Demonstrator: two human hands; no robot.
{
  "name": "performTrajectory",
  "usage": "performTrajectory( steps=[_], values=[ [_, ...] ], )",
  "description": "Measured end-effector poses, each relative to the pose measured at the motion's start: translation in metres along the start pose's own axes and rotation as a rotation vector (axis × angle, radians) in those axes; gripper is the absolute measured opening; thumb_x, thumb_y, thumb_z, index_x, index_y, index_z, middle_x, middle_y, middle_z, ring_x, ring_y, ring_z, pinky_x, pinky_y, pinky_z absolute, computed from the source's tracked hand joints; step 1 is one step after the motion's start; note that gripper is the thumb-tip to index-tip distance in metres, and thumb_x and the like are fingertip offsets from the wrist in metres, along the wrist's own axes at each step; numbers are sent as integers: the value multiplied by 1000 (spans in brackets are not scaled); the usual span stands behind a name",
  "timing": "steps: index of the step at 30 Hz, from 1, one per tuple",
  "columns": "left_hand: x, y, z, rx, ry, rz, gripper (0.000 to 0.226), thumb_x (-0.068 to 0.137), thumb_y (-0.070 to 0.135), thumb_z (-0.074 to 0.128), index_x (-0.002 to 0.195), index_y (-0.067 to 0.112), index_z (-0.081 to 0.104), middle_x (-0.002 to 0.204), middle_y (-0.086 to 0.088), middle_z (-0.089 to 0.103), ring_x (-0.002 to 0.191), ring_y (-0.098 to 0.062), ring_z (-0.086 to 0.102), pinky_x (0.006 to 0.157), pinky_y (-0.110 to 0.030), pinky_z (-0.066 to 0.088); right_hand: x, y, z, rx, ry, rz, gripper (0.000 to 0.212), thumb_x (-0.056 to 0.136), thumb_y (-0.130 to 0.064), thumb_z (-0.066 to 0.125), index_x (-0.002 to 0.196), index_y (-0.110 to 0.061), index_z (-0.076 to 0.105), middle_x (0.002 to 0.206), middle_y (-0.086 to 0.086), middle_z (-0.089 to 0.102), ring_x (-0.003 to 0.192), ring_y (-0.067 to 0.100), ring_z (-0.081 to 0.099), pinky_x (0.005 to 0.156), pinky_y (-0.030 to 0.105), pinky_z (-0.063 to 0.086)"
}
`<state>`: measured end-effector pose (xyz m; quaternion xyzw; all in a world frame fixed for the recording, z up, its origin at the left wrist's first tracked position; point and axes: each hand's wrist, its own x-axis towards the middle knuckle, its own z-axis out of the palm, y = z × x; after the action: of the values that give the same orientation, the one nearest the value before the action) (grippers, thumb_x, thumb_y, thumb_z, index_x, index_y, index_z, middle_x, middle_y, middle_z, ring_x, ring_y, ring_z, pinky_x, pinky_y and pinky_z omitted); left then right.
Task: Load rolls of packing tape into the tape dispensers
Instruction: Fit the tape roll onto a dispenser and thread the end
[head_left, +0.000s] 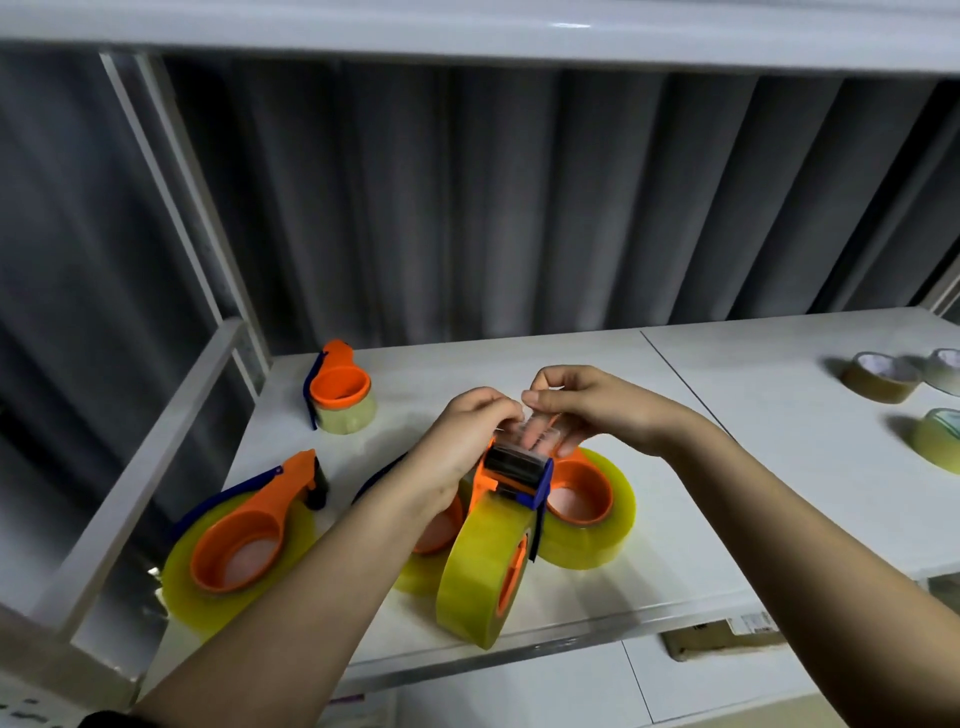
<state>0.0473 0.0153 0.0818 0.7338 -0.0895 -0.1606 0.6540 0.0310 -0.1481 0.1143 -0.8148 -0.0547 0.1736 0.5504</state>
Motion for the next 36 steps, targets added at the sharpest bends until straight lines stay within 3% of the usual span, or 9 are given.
performTrajectory(
  steps=[7,9,13,16,19,24,28,32,36],
  values=[
    [1,2,8,-9,49,-4,14,86,14,52,72,11,54,67,-2,52,65,-15,50,63,-24,40,-8,10,1,182,24,91,35,91,-47,50,99,-13,53,92,12,73,81,22,71,74,33,52],
    [2,0,7,-29,63,-20,17,87,14,50,71,12,53,67,-2,52,63,-13,51,60,-23,39,-13,9,2,255,137,87,38,91,-48,50,99,-11,55,91,12,74,80,23,71,72,33,51],
    [3,-1,7,-45,67,-43,18,87,16,49,70,13,54,70,-3,55,63,-13,52,59,-22,39,-16,17,12,-122,612,-151,12,91,-29,62,89,-17,63,78,-5,72,68,11,69,65,33,52],
    [4,-2,7,-66,70,-45,18,87,16,49,69,12,53,70,-4,54,64,-15,52,59,-22,41,-17,17,19,-439,707,-221,8,89,-33,61,85,-29,67,81,-15,68,73,7,64,69,31,52],
    [4,-2,7,-74,66,-36,17,87,15,49,71,11,53,69,-4,53,64,-14,52,59,-22,41,-17,12,22,-668,668,-169,13,90,-39,59,88,-30,68,89,-15,66,78,6,59,69,30,49],
    [4,-2,7,-63,75,-17,19,88,14,49,70,11,54,67,-2,53,64,-14,53,60,-22,41,-7,12,17,-575,596,-98,12,87,-40,63,81,-30,68,82,-12,69,81,9,62,71,32,52],
    [7,-5,3,-21,66,30,16,89,12,50,73,10,55,71,-4,55,75,-19,58,65,-23,45,-4,4,12,-330,400,-43,14,92,-26,61,80,-19,65,73,-7,65,70,8,59,58,14,45],
    [11,-9,-1,-9,82,70,9,90,16,53,80,14,55,78,-4,60,88,-30,62,79,-35,47,-4,-3,7,30,214,141,17,95,-25,56,88,-12,64,74,-2,60,66,8,54,60,23,39],
    [12,-10,-10,-74,-20,-24,10,89,27,55,87,18,60,86,-2,64,93,-27,64,73,-30,43,2,3,10,420,106,310,17,95,-24,54,81,-18,61,75,-4,62,62,6,58,60,23,34]
  ],
)
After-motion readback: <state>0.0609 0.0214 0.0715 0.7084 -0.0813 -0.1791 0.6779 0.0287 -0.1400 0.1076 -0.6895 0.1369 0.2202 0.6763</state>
